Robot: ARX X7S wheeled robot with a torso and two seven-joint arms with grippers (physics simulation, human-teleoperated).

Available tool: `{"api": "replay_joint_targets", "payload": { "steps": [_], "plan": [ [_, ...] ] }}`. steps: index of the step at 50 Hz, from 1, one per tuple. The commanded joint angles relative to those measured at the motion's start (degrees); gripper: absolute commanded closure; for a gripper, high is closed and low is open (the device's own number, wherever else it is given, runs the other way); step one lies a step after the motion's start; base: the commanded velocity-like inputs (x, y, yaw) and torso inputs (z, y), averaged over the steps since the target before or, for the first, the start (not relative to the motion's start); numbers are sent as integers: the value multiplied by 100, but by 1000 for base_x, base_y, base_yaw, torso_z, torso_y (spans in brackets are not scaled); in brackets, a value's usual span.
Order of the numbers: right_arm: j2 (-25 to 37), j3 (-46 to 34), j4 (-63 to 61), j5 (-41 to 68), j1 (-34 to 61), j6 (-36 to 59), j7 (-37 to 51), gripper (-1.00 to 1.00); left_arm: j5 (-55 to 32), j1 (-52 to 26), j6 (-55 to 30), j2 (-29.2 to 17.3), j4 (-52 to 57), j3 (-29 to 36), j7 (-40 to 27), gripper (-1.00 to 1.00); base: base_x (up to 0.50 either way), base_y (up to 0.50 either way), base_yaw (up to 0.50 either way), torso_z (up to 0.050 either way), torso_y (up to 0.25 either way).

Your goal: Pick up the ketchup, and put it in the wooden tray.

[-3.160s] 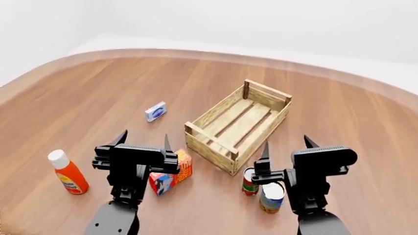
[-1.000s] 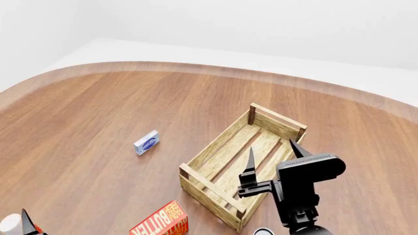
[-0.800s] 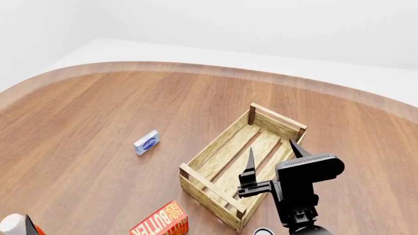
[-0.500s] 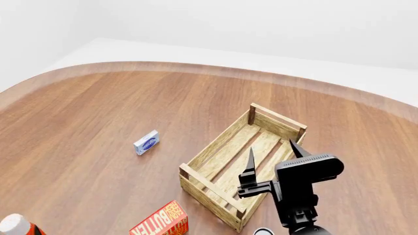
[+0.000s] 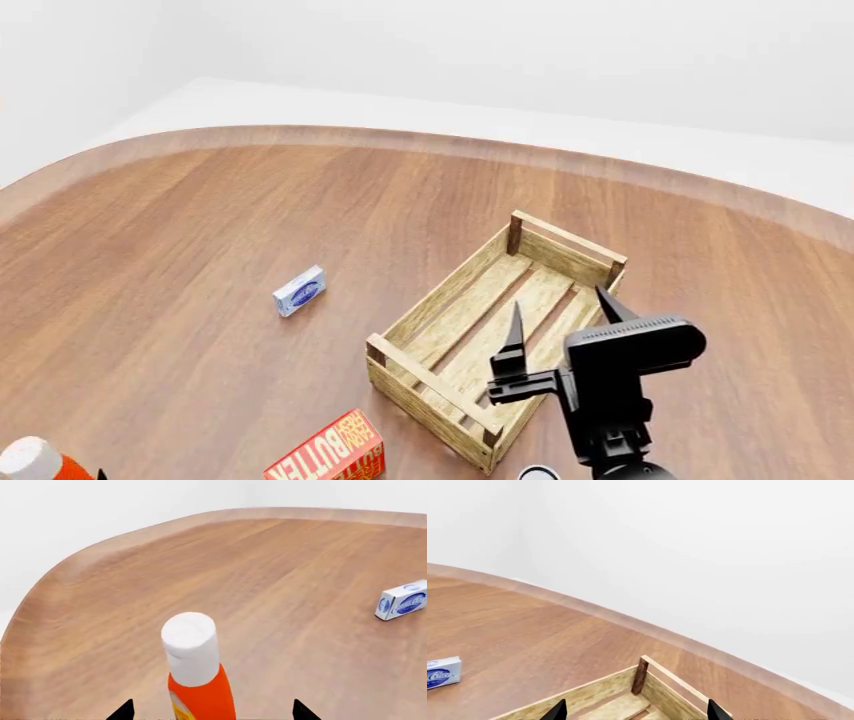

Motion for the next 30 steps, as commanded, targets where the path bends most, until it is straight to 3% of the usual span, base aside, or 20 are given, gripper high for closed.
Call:
{"api": "replay_joint_targets", "payload": {
  "steps": [1,30],
  "plan": [
    [20,17,-3,15,-10,8,45,-100,87,-349,22,-20,-458,128,-13,-100,0,0,0,0,0],
    [52,9,47,58,29,54,111,-100,349,-1020,271,-60,-1444,239,-138,-100,0,0,0,0,0]
  ]
}}
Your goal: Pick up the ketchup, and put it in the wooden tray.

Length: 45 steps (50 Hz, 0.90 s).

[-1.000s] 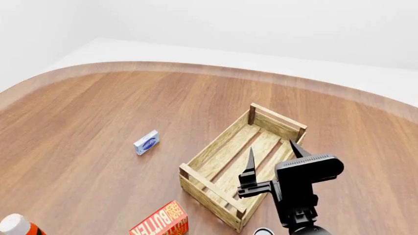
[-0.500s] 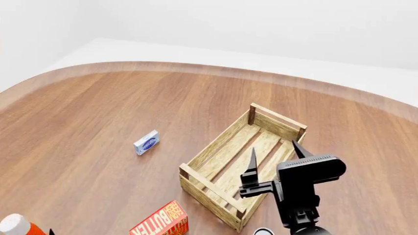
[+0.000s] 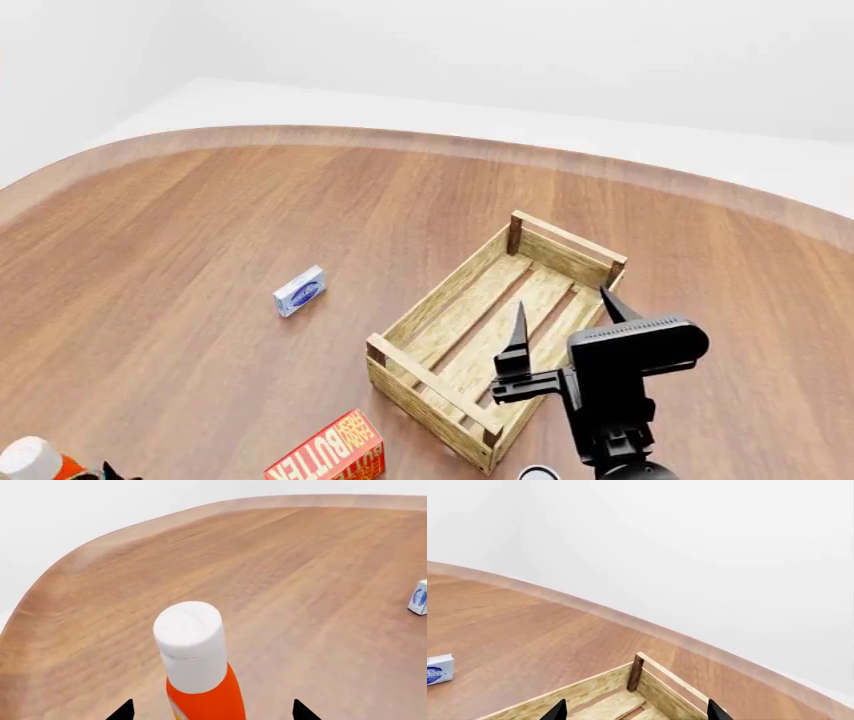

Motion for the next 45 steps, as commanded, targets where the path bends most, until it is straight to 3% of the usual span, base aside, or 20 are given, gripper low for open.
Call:
{"api": "replay_joint_targets", "payload": {
  "steps": [1,26,41,42,45],
  "plan": [
    [7,-4,33,18,22,17,26,-100,94,-316,60,-37,-369,50,-55,-100,0,0,0,0,0],
    [-2,-16,184,51,145,52,85,-100,186,-1065,-13,-228,-983,98,-160,-100,0,0,0,0,0],
    [-2,-9,228,65,201,89,137,-100,224,-1895,239,-293,-2148,254,83,-100,0,0,0,0,0],
    [-1,-5,230,67,200,90,142,-100,235,-1947,271,-297,-2223,259,90,100,0,0,0,0,0],
    [4,10,239,73,188,85,159,-100,282,-2060,374,-298,-2392,278,89,100,0,0,0,0,0]
  ]
}}
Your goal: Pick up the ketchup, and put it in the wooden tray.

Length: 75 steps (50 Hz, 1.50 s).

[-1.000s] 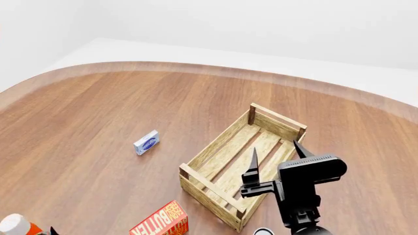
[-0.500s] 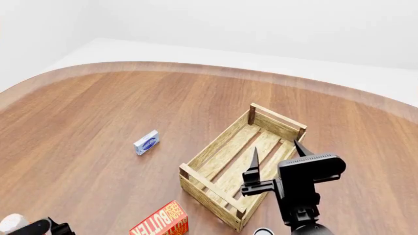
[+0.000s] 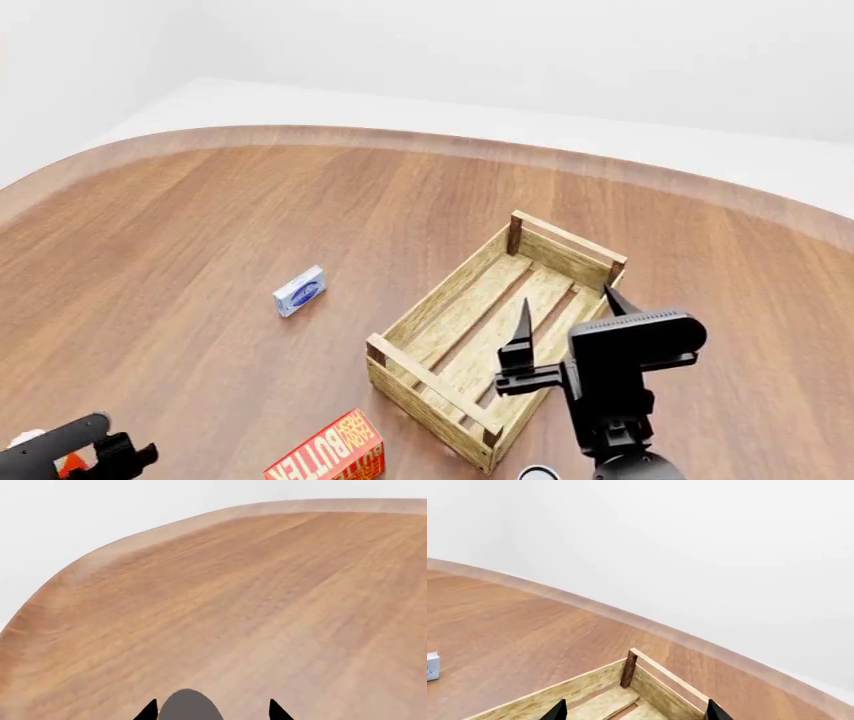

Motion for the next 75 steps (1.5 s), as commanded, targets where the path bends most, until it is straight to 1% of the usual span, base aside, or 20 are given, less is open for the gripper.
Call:
{"api": "replay_joint_targets", "payload": {
  "steps": [1,10,16,20,24,26,32,36,38,43,50,56,57,60,63,66,68,70,72,75],
  "plan": [
    [8,28,29,18,8,14,50,-100,52,-514,234,-30,-696,89,96,100,0,0,0,0,0],
    [17,53,-5,44,3,34,82,-100,51,-484,258,-50,-485,90,73,100,0,0,0,0,0],
    [40,134,-108,100,-41,54,110,-100,47,-434,57,-106,77,190,72,100,0,0,0,0,0],
    [62,235,-228,146,-77,94,152,-100,66,-605,-322,-216,634,444,146,100,0,0,0,0,0],
    [93,354,-396,194,-123,156,204,-100,81,-984,-712,-319,1018,741,252,100,0,0,0,0,0],
    [121,438,-504,226,-156,203,232,-100,126,-1308,-918,-349,1123,967,323,100,0,0,0,0,0],
    [212,703,-819,343,-204,397,292,-100,355,-2424,-1267,-236,907,1770,660,100,0,0,0,0,0],
    [264,898,-982,434,-217,524,327,-100,468,-3072,-1363,-27,622,2257,920,100,0,0,0,0,2],
    [293,1054,-1105,516,-211,635,348,-100,491,-3474,-1369,167,343,2517,1107,100,0,0,0,0,0],
    [356,1339,-1228,687,-143,844,348,-100,497,-4205,-1200,609,-429,2937,1508,100,0,0,0,0,0],
    [382,1792,-1275,989,-92,1011,317,-100,471,-5097,-684,1297,-1835,3270,1946,100,0,0,0,0,0],
    [415,2010,-1316,1101,-131,1064,322,-100,335,-5795,-120,1852,-3122,3471,2277,100,0,0,0,0,0],
    [420,2044,-1313,1116,-150,1055,318,-100,156,-5935,44,1889,-3379,3681,2242,100,0,0,0,0,0],
    [439,2122,-1297,1148,-212,1008,295,-100,-858,-6373,635,1896,-4137,4797,2000,100,0,0,0,0,3],
    [452,2203,-1265,1180,-272,951,272,-100,-2388,-6780,1246,1898,-4700,6392,1807,100,0,0,0,0,0],
    [472,2279,-1267,1220,-303,924,252,-100,-3896,-7073,1653,1899,-4855,7944,1638,100,0,0,0,0,0],
    [483,2327,-1257,1246,-305,912,241,-100,-4715,-7224,1898,1899,-4872,8816,1553,100,0,0,0,0,0],
    [487,2366,-1231,1269,-297,896,231,-100,-5350,-7337,2058,1899,-4823,9464,1515,100,0,0,0,0,0],
    [492,2398,-1175,1282,-298,853,211,-100,-5789,-7417,2132,1899,-4706,9919,1460,100,0,0,0,0,0],
    [490,2450,-1110,1302,-307,788,192,-100,-6123,-7481,2164,1899,-4555,10233,1421,100,0,0,0,0,0]
  ]
}}
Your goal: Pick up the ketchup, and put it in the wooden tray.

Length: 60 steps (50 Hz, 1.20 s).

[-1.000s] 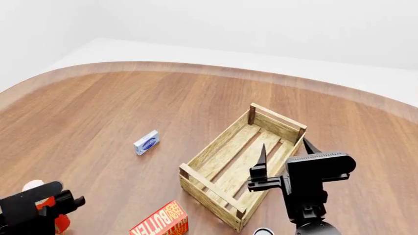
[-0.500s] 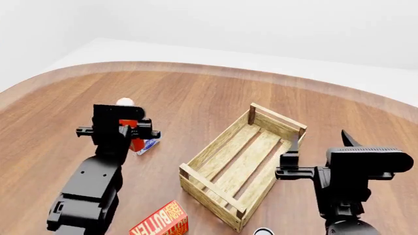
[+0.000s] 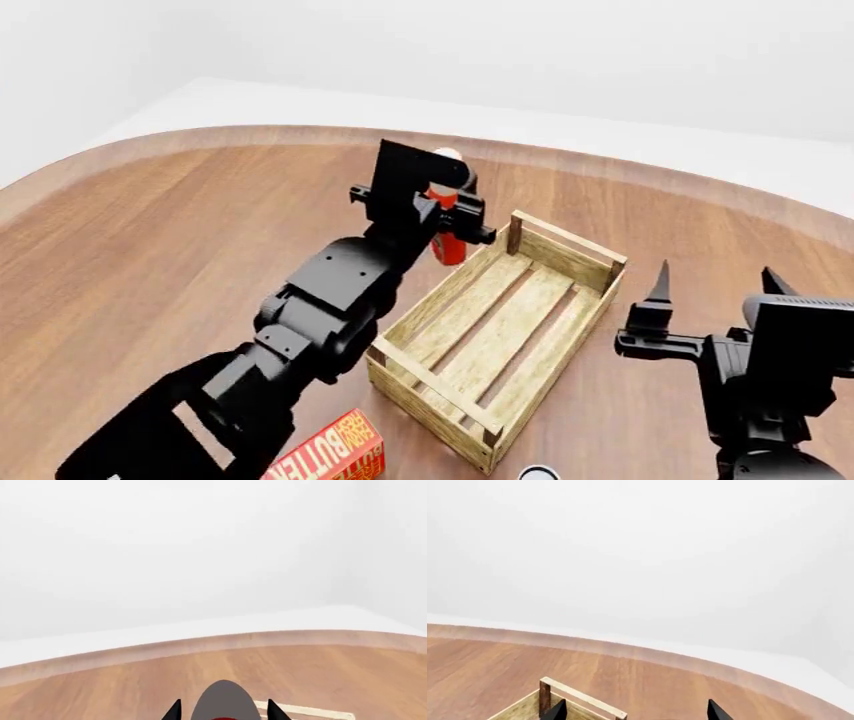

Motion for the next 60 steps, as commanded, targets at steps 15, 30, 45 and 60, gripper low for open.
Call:
{"api": "replay_joint_targets", "payload": {
  "steps": [15,30,45,60],
  "plan": [
    [59,607,223,249,-300,-322,-107,-100,-2857,-754,598,133,216,2841,-346,100,0,0,0,0,1],
    [99,918,41,397,-548,-292,-80,-100,-2873,-687,465,133,439,2846,-456,100,0,0,0,0,0],
    [65,982,-49,406,-688,-340,-15,-100,-2596,-838,438,133,524,2828,-594,100,0,0,0,0,-21],
    [52,993,-65,416,-724,-355,35,-100,-2640,-915,426,133,502,2830,-640,100,-1,0,0,0,-137]
  ]
}}
